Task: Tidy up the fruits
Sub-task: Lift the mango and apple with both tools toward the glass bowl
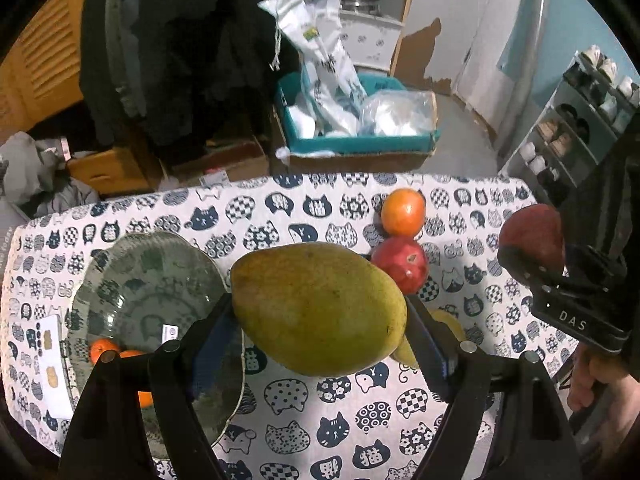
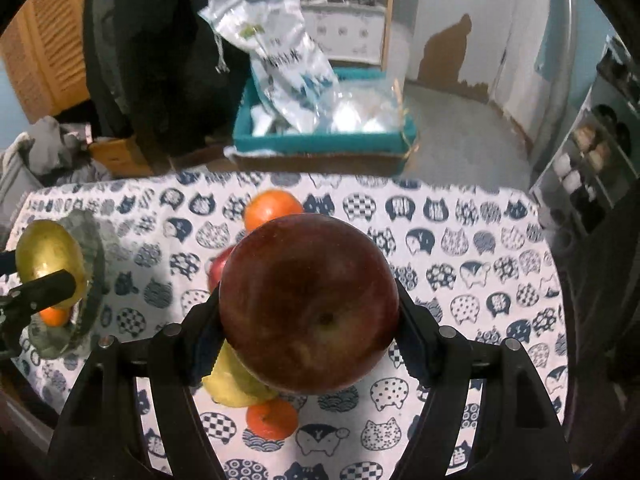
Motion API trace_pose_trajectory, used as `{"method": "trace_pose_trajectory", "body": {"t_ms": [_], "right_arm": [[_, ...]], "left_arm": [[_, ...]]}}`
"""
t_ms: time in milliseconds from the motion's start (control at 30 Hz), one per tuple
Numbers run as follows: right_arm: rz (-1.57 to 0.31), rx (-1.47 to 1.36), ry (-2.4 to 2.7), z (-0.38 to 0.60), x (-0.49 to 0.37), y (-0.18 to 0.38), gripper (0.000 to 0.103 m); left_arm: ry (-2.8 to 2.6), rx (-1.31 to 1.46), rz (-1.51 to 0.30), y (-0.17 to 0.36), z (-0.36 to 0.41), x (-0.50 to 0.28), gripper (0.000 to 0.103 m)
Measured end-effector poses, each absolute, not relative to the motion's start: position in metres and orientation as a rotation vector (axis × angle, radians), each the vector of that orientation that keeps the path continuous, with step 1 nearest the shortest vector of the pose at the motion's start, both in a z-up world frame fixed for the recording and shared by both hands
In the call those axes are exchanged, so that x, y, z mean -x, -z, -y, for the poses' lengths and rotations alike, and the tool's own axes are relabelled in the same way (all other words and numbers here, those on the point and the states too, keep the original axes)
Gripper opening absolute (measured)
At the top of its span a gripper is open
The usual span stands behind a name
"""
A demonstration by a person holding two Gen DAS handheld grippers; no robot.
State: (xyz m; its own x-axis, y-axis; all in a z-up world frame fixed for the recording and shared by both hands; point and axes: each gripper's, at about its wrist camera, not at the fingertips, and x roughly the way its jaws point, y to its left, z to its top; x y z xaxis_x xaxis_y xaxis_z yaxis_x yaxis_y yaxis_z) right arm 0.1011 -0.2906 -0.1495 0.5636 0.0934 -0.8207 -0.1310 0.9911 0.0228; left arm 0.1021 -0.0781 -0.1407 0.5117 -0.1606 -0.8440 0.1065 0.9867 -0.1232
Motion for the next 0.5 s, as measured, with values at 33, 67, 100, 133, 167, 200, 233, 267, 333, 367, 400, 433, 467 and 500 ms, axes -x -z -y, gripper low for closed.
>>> {"method": "trace_pose_trajectory", "body": {"t_ms": [33,67,100,133,167,200,233,267,333,367,400,433,467,500], "right_arm": [[-0.952,0.046,-0.135,0.289,-0.099,0.145,0.074],[-0.942,0.048,-0.139,0.288,-0.098,0.142,0.074],[-0.926,0.051,-0.145,0.286,-0.095,0.136,0.074],[-0.917,0.053,-0.149,0.285,-0.094,0.132,0.074],[-0.904,0.054,-0.154,0.284,-0.091,0.126,0.074],[-0.892,0.055,-0.158,0.282,-0.089,0.121,0.074],[-0.883,0.057,-0.161,0.281,-0.087,0.117,0.074],[-0.869,0.060,-0.165,0.279,-0.085,0.111,0.074],[-0.849,0.066,-0.170,0.277,-0.081,0.103,0.074],[-0.840,0.068,-0.173,0.277,-0.079,0.099,0.074],[-0.829,0.069,-0.176,0.276,-0.077,0.095,0.074],[-0.822,0.067,-0.179,0.274,-0.075,0.092,0.074],[-0.815,0.065,-0.183,0.274,-0.073,0.089,0.074],[-0.808,0.063,-0.188,0.273,-0.071,0.086,0.074]], "left_arm": [[0.157,0.055,-1.009,0.137,0.077,-0.100,0.083],[0.153,0.050,-0.998,0.133,0.076,-0.098,0.083],[0.147,0.045,-0.984,0.129,0.075,-0.095,0.083],[0.144,0.043,-0.975,0.126,0.073,-0.093,0.083],[0.141,0.043,-0.967,0.123,0.072,-0.091,0.083],[0.139,0.046,-0.959,0.119,0.070,-0.089,0.083],[0.138,0.050,-0.949,0.116,0.068,-0.087,0.083],[0.136,0.051,-0.941,0.113,0.066,-0.085,0.083],[0.127,0.044,-0.916,0.105,0.064,-0.079,0.083],[0.125,0.040,-0.905,0.101,0.062,-0.077,0.083],[0.122,0.038,-0.894,0.097,0.061,-0.074,0.083],[0.121,0.041,-0.881,0.093,0.059,-0.071,0.083],[0.121,0.041,-0.874,0.090,0.058,-0.069,0.083],[0.119,0.043,-0.863,0.086,0.056,-0.066,0.083]]}}
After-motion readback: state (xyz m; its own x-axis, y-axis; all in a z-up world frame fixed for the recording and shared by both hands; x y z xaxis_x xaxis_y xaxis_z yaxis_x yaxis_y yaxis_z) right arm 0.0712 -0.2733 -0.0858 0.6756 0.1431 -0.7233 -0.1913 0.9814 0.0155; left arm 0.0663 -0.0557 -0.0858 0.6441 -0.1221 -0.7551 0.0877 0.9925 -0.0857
